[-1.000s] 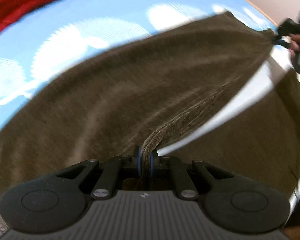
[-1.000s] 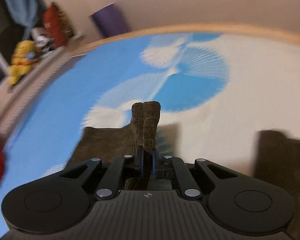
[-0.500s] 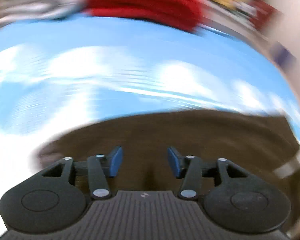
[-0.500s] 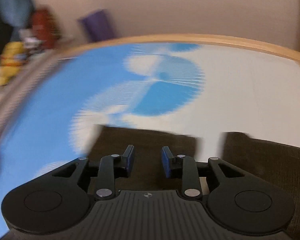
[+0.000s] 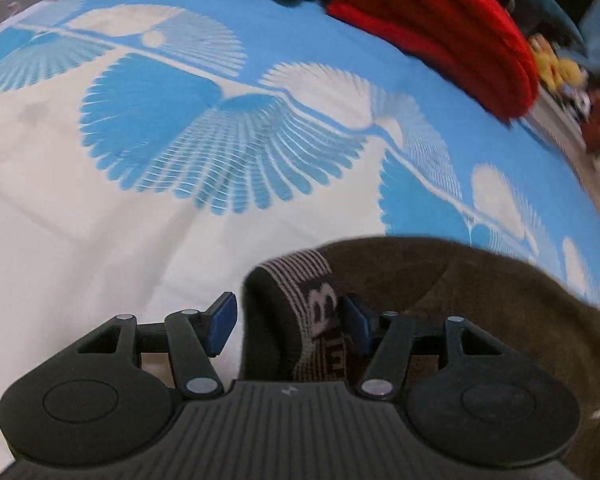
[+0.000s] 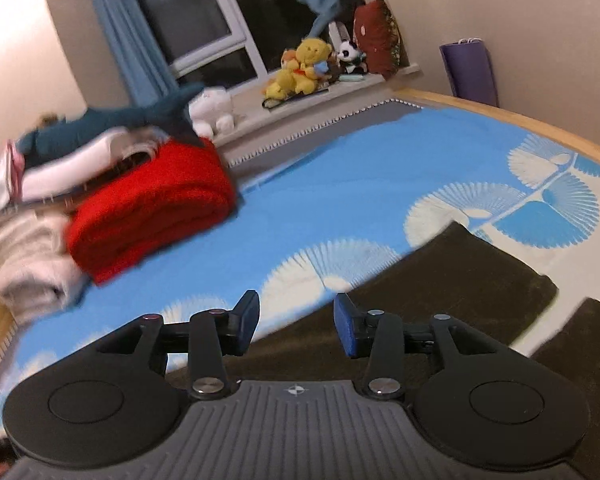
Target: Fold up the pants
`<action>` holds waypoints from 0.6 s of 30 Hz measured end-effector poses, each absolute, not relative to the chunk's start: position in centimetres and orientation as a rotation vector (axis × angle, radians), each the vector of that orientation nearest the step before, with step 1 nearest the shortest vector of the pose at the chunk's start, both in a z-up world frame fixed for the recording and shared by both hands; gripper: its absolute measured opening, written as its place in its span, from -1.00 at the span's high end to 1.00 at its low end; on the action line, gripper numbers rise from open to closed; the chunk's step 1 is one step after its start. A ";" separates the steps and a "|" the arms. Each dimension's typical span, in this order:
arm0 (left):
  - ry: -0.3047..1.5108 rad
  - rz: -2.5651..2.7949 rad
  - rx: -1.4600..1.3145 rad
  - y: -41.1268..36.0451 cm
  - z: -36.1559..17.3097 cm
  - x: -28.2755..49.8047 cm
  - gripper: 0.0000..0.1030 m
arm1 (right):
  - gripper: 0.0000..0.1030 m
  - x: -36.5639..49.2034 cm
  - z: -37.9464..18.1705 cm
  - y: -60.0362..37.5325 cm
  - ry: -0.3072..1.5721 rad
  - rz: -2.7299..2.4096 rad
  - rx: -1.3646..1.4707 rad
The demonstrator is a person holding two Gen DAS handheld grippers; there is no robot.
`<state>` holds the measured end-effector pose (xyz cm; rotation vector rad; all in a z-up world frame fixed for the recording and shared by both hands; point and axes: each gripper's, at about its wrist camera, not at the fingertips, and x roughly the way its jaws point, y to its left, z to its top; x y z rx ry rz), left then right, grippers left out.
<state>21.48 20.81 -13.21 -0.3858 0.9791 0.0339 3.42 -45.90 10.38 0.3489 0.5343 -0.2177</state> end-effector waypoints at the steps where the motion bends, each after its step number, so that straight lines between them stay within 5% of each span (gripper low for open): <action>1: 0.977 0.026 -0.360 20.5 -13.3 21.7 0.12 | 0.16 3.6 10.1 -45.9 0.560 -0.241 0.349; 3: 0.968 0.011 -0.367 20.7 -12.7 21.8 0.39 | 0.17 3.2 10.1 -46.4 0.538 -0.260 0.384; 5: 0.899 0.035 -0.344 20.6 -11.4 21.7 0.40 | 0.17 3.2 10.0 -46.1 0.540 -0.285 0.334; 10: 0.850 0.067 -0.234 18.9 -9.6 20.9 0.20 | 0.17 2.3 9.2 -46.3 0.574 -0.304 0.364; 18: 1.098 0.161 -0.407 21.0 -5.7 15.8 0.08 | 0.17 2.7 8.7 -45.8 0.594 -0.258 0.353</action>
